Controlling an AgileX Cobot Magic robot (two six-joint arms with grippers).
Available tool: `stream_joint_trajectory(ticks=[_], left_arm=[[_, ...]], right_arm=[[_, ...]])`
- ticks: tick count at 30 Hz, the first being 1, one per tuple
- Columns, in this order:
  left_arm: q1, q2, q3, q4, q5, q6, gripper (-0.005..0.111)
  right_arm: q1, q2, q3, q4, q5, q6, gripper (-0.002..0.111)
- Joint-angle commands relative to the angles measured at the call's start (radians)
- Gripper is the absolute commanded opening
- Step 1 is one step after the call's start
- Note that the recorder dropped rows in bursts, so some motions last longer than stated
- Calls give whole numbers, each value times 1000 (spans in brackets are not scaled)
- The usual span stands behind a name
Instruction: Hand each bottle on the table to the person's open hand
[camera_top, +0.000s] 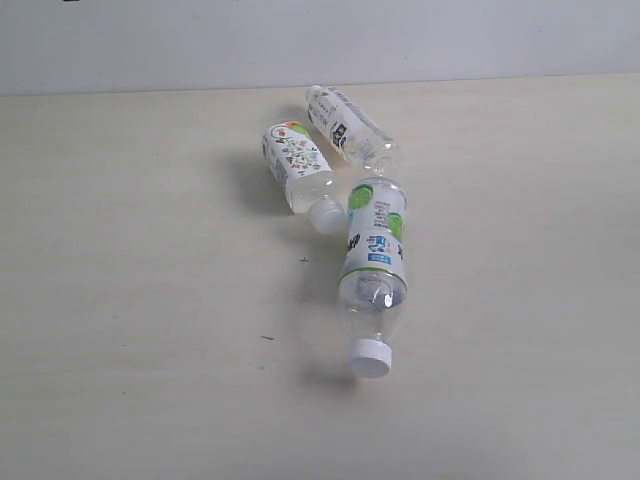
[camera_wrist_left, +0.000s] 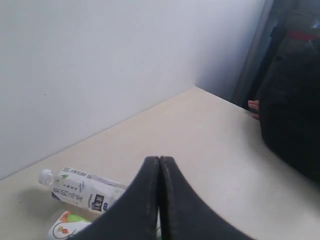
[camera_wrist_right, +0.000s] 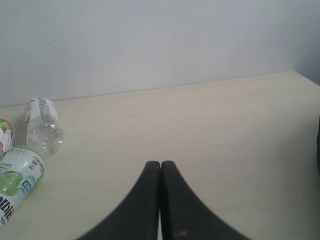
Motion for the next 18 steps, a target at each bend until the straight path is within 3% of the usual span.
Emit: stream_joint_trajectory(ticks=[1, 7, 18], left_arm=[[17, -45, 49, -20, -21, 7, 0], [17, -100, 126, -21, -53, 7, 0], [17, -215, 286, -16, -290, 7, 0]], right_arm=[[3, -6, 4, -4, -8, 0, 0], [3, -6, 4, -4, -8, 0, 0], [3, -6, 4, -4, -8, 0, 0]])
